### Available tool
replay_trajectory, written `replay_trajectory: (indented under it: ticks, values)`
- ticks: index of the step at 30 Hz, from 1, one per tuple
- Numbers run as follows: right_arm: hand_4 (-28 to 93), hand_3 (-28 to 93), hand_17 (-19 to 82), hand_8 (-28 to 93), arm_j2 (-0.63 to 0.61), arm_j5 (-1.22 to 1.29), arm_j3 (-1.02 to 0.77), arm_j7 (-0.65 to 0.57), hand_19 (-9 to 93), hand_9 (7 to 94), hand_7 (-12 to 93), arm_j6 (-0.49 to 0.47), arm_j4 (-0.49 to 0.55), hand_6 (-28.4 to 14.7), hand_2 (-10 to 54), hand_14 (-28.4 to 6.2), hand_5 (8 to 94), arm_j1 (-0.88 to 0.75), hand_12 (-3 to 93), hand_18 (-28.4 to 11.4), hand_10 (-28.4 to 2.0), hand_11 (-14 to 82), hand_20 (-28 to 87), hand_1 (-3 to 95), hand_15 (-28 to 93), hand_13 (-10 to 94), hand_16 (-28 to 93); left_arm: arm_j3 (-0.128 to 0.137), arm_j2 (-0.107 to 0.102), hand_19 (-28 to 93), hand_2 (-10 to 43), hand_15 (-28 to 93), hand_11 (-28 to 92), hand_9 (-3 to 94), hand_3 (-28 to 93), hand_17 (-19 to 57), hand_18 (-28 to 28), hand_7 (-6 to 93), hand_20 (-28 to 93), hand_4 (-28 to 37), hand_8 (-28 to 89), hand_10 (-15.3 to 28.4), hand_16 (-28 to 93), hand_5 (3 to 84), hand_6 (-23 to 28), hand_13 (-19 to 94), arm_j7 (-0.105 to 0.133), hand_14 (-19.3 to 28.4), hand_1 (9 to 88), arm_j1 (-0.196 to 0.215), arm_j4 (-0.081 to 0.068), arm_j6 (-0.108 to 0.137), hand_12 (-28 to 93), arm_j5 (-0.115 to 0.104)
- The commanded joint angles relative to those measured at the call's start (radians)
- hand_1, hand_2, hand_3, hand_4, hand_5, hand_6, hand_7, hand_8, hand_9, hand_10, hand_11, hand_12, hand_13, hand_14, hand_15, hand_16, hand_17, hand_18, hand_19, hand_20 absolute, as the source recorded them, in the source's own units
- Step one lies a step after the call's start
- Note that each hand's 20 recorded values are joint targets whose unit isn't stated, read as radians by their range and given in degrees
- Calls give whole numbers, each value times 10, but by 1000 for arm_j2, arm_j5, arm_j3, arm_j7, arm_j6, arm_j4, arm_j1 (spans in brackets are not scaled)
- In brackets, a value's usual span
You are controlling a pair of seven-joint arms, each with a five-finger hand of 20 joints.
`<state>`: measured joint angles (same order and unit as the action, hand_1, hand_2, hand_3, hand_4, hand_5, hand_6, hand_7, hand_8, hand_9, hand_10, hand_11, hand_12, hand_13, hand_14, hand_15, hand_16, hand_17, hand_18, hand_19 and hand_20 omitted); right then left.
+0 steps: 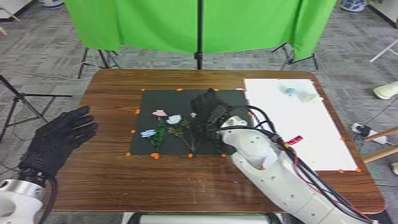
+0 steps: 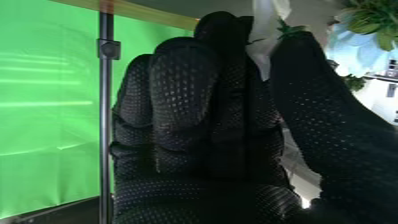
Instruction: Arrange flowers
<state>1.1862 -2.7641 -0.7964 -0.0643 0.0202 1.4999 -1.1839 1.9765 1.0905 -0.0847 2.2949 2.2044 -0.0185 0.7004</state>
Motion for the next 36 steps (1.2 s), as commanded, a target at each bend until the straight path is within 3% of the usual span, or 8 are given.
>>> replay_trajectory:
  ticks: [1, 12, 19, 21, 24, 27, 31, 36]
  values:
    - [-283, 805, 286, -130, 12, -5, -16, 6, 756, 845, 479, -28, 27, 22, -92, -9, 697, -5, 438, -158, -25, 226, 380, 419, 570, 782, 290, -5, 4, 503, 31, 505, 340, 286, 714, -83, 210, 252, 61, -283, -133, 131, -49, 356, 44, 222, -12, 148, 261, 6, -7, -1, 139, 1]
    - [-283, 839, 264, -123, 3, 1, -53, 43, 738, 765, 393, -83, 105, 27, -95, -18, 674, -40, 294, -163, -54, 361, 391, 305, 586, 748, 276, 0, 12, 503, 31, 505, 340, 286, 712, -84, 210, 251, 61, -283, -133, 130, -49, 357, 44, 221, -15, 148, 262, 19, 2, 2, 139, 0]
    - [-283, 857, 254, -223, -58, 98, -126, 5, 732, 724, 353, -60, 152, 25, -75, -31, 658, -28, 258, -165, -70, 381, 389, 241, 596, 714, 273, 5, 18, 504, 31, 506, 341, 287, 712, -84, 210, 252, 61, -283, -133, 131, -49, 357, 44, 221, -8, 149, 262, 27, 6, 9, 139, -1]
    - [-283, 860, 236, -221, -96, 107, -144, -48, 710, 665, 343, -52, 132, 16, -59, -44, 612, 0, 255, -165, -79, 382, 380, 229, 592, 646, 256, 6, 18, 504, 31, 505, 340, 286, 713, -84, 210, 252, 61, -283, -133, 131, -49, 357, 45, 221, -6, 149, 262, 26, 7, 10, 139, 0]
    - [-282, 898, 190, -216, -149, 132, -216, -104, 654, 511, 326, -119, 107, -6, -47, -56, 476, 18, 224, -164, -95, 371, 338, 218, 572, 491, 186, 10, 19, 503, 31, 505, 340, 286, 713, -84, 210, 251, 61, -283, -133, 131, -49, 357, 45, 221, -2, 148, 261, 32, 10, 15, 138, -1]
    - [-283, 907, 139, -201, -227, 246, -238, -157, 592, 336, 304, -53, 43, -33, -40, -91, 330, 41, 204, -169, -129, 299, 286, 201, 469, 300, 124, 12, 20, 504, 31, 505, 340, 287, 712, -84, 210, 251, 61, -283, -133, 131, -49, 357, 44, 221, 4, 149, 262, 35, 9, 19, 139, -1]
    - [-282, 879, 83, -122, -281, 283, -305, -213, 486, 200, 171, -93, -10, -65, -48, -134, 221, 36, 220, -208, -142, 133, 183, 167, 237, 163, 151, 13, 23, 504, 31, 505, 341, 287, 713, -84, 210, 252, 61, -283, -133, 132, -49, 357, 44, 221, 8, 149, 261, 40, 11, 17, 138, -1]
    - [-279, 855, -2, -55, -278, 364, -410, -248, 432, 125, 53, -214, -60, -87, -43, -169, 152, 10, 264, -250, -146, 6, 107, 128, 20, 88, 229, 12, 23, 503, 32, 505, 342, 289, 711, -84, 210, 252, 61, -283, -133, 132, -49, 357, 44, 222, 12, 149, 262, 43, 13, 20, 138, 0]
